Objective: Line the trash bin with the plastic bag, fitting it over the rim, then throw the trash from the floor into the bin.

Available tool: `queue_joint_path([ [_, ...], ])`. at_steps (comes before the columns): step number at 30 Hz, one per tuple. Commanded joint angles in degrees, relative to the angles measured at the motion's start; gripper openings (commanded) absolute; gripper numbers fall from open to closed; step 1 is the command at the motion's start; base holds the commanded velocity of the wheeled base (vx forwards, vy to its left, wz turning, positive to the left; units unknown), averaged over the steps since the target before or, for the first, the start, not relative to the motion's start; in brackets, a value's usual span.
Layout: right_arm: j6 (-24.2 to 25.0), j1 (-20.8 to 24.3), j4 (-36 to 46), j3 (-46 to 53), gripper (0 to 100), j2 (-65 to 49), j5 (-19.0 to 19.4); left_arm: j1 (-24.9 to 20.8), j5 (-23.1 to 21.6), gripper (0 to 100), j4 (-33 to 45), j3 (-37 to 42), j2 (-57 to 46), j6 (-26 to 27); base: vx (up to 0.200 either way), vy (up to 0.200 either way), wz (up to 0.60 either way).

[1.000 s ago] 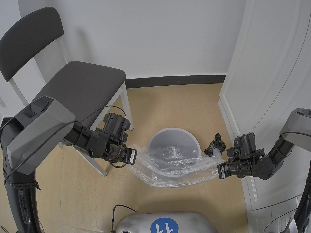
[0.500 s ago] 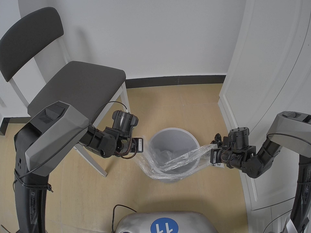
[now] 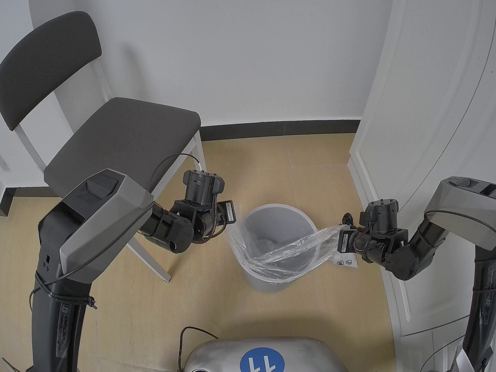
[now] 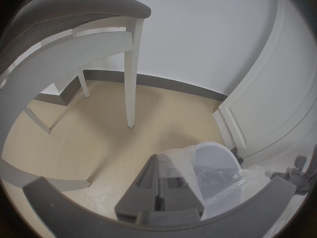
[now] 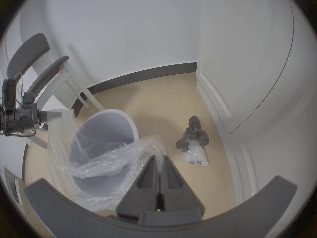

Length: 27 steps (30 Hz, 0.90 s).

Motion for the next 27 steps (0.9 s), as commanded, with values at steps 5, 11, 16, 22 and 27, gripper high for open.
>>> queue_joint_path([
  [5, -0.53, -0.44, 0.04, 0.72, 0, -0.42, 0.03, -0.09, 0.03, 0, 0.68, 0.25, 1.25, 0.17, 0.000, 0.000, 0.00],
  [11, -3.34, 0.00, 0.74, 3.35, 0, -0.51, 0.03, 0.17, 0.12, 0, 6.04, 0.25, 0.02, 0.61, 0.000, 0.000, 0.00],
  [16, -5.98, 0.00, 0.74, 5.11, 0, -0.07, -0.06, 0.08, -0.15, 0, 9.90, 0.34, -0.33, 0.69, 0.000, 0.000, 0.00],
  [22, -10.20, -0.52, 0.74, 7.57, 0, -0.07, -0.06, -0.01, -0.23, 0, 10.08, 1.31, -0.07, 2.28, 0.000, 0.000, 0.00],
  [27, -14.16, -0.79, 0.04, 9.59, 0, 1.16, -0.06, 0.26, -0.15, 0, 10.17, 3.16, 0.28, 5.70, 0.000, 0.000, 0.00],
])
